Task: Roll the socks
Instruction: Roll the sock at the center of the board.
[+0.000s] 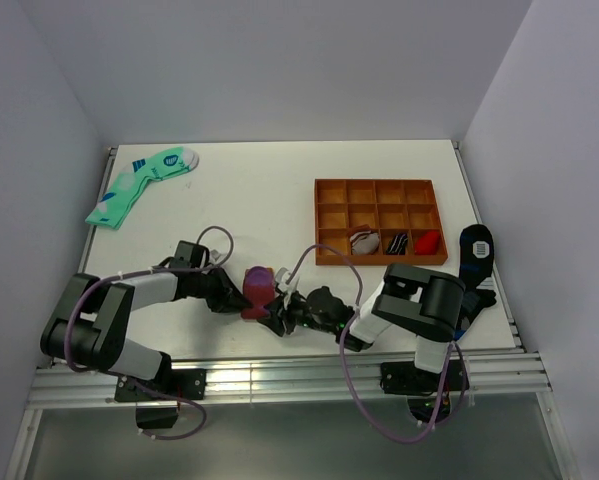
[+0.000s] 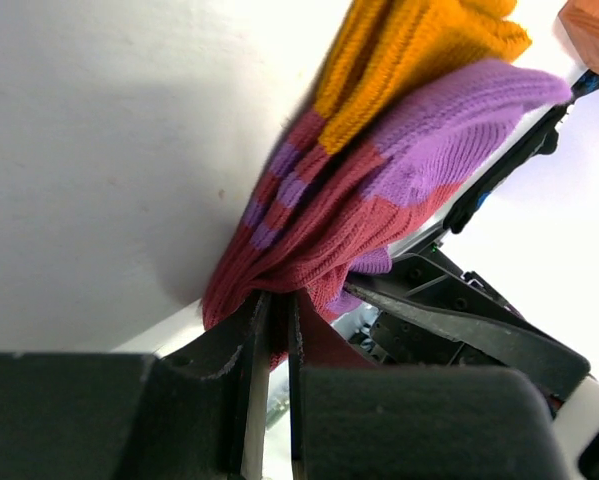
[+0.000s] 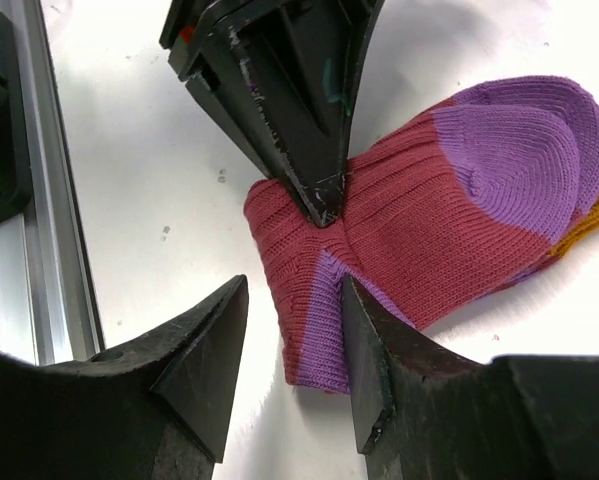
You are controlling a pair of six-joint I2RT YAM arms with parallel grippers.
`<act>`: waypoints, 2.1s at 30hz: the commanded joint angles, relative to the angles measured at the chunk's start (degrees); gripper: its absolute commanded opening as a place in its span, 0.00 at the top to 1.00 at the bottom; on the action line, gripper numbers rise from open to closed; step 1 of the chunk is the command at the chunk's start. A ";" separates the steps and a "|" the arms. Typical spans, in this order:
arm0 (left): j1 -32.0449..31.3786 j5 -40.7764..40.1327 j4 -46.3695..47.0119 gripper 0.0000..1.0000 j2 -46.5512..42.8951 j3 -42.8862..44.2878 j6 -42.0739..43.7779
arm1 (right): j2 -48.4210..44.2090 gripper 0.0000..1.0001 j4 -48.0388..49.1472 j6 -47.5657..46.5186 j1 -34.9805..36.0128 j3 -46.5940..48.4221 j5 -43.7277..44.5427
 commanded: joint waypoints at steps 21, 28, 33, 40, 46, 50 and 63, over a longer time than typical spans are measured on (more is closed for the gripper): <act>4.51 -0.80 -7.34 1.00 6.36 5.51 5.26 | 10.73 0.48 0.65 -4.00 8.96 -3.83 21.20; 4.78 -1.77 -10.59 1.00 6.01 7.18 6.75 | 10.82 0.49 -7.95 -5.14 11.60 0.21 26.12; 4.87 -1.68 -11.30 1.00 5.75 7.27 7.10 | 9.59 0.50 -17.62 -6.64 13.18 4.78 29.46; 4.87 -0.80 -13.05 1.00 6.01 8.76 7.63 | 9.23 0.50 -25.62 -8.40 13.97 8.74 32.45; 4.95 -0.71 -14.64 1.00 6.62 10.43 8.51 | 11.43 0.55 -29.23 -8.49 15.12 11.29 36.06; 4.95 -0.18 -14.38 1.00 7.50 10.17 8.95 | 10.82 0.59 -28.44 -8.31 15.21 10.41 36.50; 4.95 -0.45 -8.75 1.00 7.06 5.78 7.63 | 1.78 0.78 -28.80 -3.92 11.00 7.25 19.81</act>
